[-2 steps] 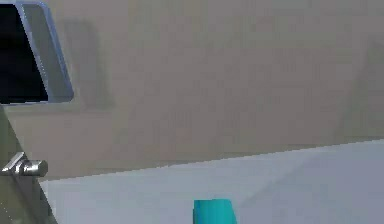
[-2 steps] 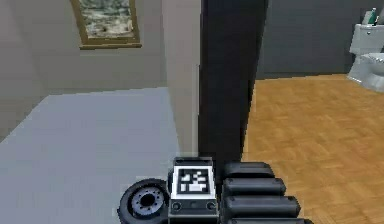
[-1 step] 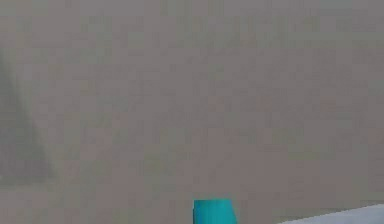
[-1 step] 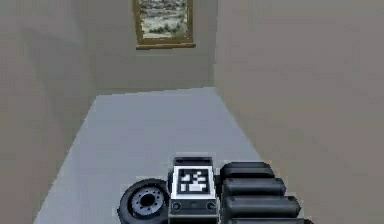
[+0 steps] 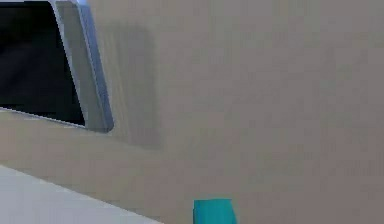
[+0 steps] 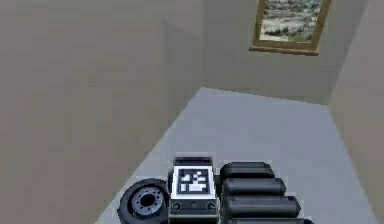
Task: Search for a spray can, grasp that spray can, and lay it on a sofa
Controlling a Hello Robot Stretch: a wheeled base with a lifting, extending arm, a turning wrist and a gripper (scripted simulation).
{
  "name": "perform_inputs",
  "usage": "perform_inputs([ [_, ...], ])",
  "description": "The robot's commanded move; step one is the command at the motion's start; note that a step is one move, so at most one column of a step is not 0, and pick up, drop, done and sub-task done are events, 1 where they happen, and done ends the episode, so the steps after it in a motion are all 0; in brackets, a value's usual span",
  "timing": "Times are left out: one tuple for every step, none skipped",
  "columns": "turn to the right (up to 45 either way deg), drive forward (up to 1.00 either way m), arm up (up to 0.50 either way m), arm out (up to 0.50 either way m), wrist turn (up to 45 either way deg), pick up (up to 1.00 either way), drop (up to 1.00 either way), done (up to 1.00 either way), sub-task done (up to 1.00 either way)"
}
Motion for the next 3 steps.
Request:
perform_inputs([
  [0.0,0.05,0.0,0.0,0.0,0.0,0.0,0.0,0.0],
  [0.0,0.45,0.0,0.0,0.0,0.0,0.0,0.0,0.0],
  [-45.0,0.0,0.0,0.0,0.0,0.0,0.0,0.0,0.0],
])
